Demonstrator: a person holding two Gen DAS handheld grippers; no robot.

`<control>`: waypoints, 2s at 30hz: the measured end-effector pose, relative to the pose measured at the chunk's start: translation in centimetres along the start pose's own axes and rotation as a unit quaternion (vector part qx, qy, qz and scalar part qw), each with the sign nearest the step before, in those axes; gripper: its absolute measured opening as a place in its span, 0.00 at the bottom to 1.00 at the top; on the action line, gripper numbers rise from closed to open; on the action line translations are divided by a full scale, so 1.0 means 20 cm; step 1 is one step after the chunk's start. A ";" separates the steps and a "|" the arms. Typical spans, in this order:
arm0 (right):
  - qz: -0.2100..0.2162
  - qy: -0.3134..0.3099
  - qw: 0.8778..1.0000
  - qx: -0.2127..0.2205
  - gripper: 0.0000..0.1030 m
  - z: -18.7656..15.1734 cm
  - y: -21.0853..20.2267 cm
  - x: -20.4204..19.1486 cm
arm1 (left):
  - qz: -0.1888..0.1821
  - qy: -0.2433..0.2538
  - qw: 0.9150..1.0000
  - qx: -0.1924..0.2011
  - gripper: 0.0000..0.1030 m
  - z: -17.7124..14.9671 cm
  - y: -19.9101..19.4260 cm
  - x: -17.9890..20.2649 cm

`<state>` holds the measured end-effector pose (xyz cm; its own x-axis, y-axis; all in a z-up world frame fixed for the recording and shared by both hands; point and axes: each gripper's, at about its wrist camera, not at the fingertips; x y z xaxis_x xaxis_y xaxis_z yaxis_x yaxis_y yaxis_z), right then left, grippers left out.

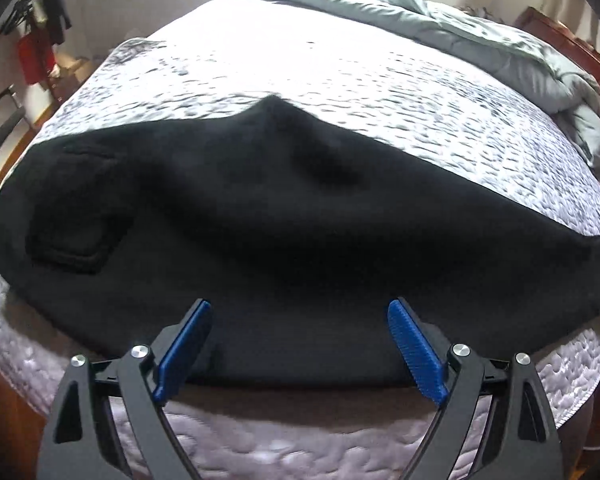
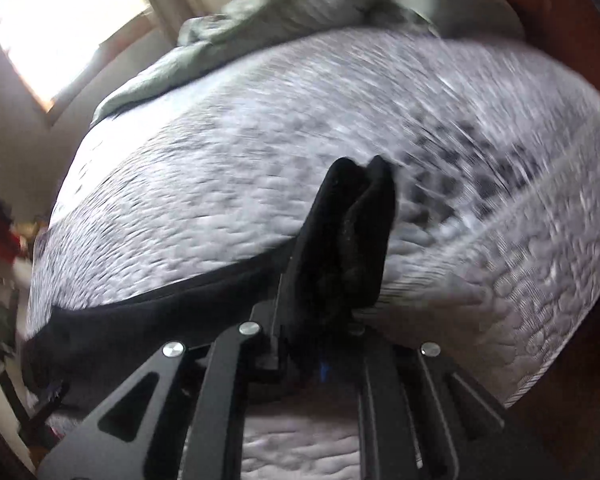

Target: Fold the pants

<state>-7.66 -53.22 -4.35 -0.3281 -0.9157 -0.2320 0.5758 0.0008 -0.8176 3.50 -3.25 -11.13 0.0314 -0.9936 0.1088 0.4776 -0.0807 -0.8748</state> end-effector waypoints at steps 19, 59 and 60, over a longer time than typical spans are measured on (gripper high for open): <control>0.103 -0.210 0.971 -0.048 0.11 -0.23 0.15 -1.41 | -0.004 -0.105 0.994 0.009 0.88 0.03 -0.08 -0.45; 0.208 -0.032 0.975 -0.063 0.67 -0.39 0.05 -0.72 | -0.124 -0.109 0.982 -0.086 0.15 0.07 0.10 0.03; 0.207 -0.034 0.976 -0.064 0.67 -0.38 0.06 -0.73 | -0.134 -0.121 0.980 -0.081 0.14 0.07 0.08 0.00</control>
<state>-7.97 -36.84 -6.02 -0.0345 -0.8502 -0.5253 0.5489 0.4231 -0.7209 5.44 -3.18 -11.82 0.1410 -0.8888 0.4361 0.3516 -0.3668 -0.8613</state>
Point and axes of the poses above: each gripper's, at about its wrist camera, not at the fingertips, and y roughly the way its jaws point, x to its right, z to its top, and after that the axes turned 5 degrees about -y, right-handed
